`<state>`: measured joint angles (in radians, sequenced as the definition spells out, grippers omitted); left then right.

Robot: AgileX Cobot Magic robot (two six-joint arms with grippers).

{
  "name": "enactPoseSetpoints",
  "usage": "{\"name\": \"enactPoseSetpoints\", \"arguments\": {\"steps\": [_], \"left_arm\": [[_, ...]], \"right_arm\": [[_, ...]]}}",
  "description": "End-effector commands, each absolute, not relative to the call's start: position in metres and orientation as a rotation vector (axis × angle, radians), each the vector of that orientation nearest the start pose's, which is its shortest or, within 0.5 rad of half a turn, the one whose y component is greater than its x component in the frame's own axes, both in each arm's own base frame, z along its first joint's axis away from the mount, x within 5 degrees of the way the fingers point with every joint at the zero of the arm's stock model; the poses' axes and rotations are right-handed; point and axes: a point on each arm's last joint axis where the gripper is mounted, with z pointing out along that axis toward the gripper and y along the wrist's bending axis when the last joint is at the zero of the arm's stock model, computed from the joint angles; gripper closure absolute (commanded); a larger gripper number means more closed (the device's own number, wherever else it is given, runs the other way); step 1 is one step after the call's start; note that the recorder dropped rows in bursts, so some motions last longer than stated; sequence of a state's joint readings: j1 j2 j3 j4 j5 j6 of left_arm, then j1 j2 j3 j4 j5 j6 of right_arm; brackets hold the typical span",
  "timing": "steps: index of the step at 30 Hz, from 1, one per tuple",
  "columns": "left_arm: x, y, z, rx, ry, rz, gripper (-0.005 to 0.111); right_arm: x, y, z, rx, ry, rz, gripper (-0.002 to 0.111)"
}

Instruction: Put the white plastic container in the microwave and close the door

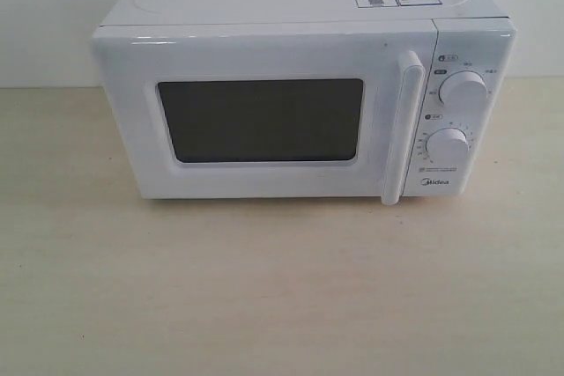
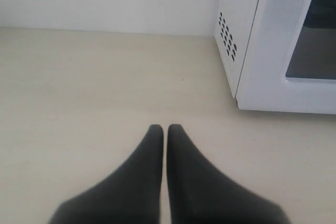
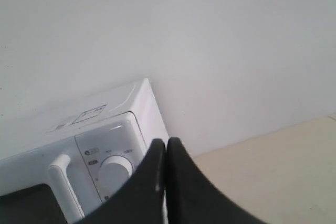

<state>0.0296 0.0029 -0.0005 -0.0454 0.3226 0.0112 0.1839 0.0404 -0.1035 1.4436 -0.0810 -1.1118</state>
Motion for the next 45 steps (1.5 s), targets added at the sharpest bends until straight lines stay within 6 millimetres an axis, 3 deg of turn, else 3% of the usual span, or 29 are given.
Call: {"name": "enactPoseSetpoints", "arguments": {"steps": [1,17,22,27,30,37,45], "left_arm": [[0.054,0.000,0.184,-0.039,1.801,-0.006,0.102],[0.054,0.001,0.185,-0.039,1.800,-0.006,0.102],[0.054,0.001,0.185,-0.039,1.800,-0.006,0.102],[0.054,0.001,0.185,-0.039,1.800,-0.006,0.102],[0.054,0.001,0.185,-0.039,1.800,-0.006,0.102],[0.054,0.001,0.185,-0.039,1.800,-0.006,0.102],[0.054,0.001,0.185,-0.039,1.800,-0.006,0.102]], "right_arm": [[0.055,0.001,0.220,0.217,1.447,0.354,0.108],[0.055,0.009,0.213,0.180,1.489,0.452,0.108],[0.056,0.003,0.214,0.149,1.472,0.313,0.108],[0.056,0.007,0.215,-0.045,1.467,0.170,0.108],[0.055,0.011,0.210,-0.110,1.520,0.177,0.108],[0.055,0.010,0.193,-0.046,1.711,0.210,0.108],[0.052,0.009,0.180,-0.090,1.856,0.169,0.108]]}}
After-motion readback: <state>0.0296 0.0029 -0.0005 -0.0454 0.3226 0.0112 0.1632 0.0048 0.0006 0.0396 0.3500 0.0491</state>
